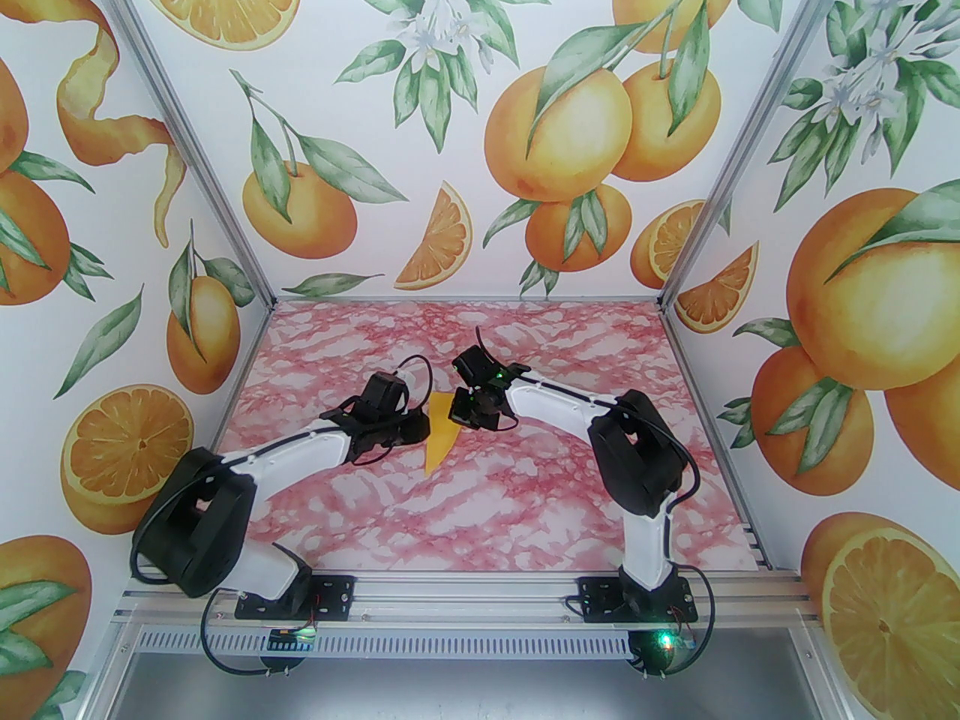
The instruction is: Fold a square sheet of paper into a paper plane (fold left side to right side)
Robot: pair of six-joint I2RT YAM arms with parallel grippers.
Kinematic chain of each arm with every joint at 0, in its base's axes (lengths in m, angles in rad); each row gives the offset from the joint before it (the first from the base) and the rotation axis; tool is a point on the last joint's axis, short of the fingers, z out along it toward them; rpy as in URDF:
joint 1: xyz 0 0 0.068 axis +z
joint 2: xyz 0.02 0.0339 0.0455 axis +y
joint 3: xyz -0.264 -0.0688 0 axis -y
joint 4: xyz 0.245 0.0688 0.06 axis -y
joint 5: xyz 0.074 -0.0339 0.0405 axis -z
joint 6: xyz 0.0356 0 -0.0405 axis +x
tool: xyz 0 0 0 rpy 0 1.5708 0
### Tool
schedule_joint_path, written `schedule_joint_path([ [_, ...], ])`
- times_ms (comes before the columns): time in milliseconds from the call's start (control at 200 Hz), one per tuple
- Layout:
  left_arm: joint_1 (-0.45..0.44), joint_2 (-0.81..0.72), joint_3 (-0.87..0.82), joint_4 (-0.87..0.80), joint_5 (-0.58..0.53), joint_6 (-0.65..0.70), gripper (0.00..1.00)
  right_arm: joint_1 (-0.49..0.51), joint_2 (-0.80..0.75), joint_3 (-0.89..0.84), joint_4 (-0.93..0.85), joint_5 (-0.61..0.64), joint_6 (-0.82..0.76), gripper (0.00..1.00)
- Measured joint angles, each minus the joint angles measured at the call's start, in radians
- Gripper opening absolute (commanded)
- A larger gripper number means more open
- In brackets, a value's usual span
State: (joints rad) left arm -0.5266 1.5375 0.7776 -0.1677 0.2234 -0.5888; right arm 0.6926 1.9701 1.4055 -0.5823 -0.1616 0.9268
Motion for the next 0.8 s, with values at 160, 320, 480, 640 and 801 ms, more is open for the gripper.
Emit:
schedule_joint_path([
  [160,-0.004,0.089,0.0,0.023,0.021,0.0,0.12,0.0,0.0,0.0,0.0,0.0,0.0,0.0],
  [320,-0.005,0.141,0.0,0.042,0.025,0.0,0.12,0.0,0.0,0.0,0.0,-0.003,0.0,0.02],
  [480,-0.01,0.146,0.0,0.057,0.027,0.001,0.12,-0.001,0.0,0.0,0.016,-0.031,-0.002,0.14],
  [640,-0.011,0.148,0.0,0.061,0.027,0.0,0.12,-0.003,0.0,-0.02,0.107,-0.099,0.021,0.33],
  [801,-0.011,0.152,0.0,0.069,0.027,-0.002,0.11,-0.01,-0.003,-0.08,0.181,-0.154,0.048,0.39],
])
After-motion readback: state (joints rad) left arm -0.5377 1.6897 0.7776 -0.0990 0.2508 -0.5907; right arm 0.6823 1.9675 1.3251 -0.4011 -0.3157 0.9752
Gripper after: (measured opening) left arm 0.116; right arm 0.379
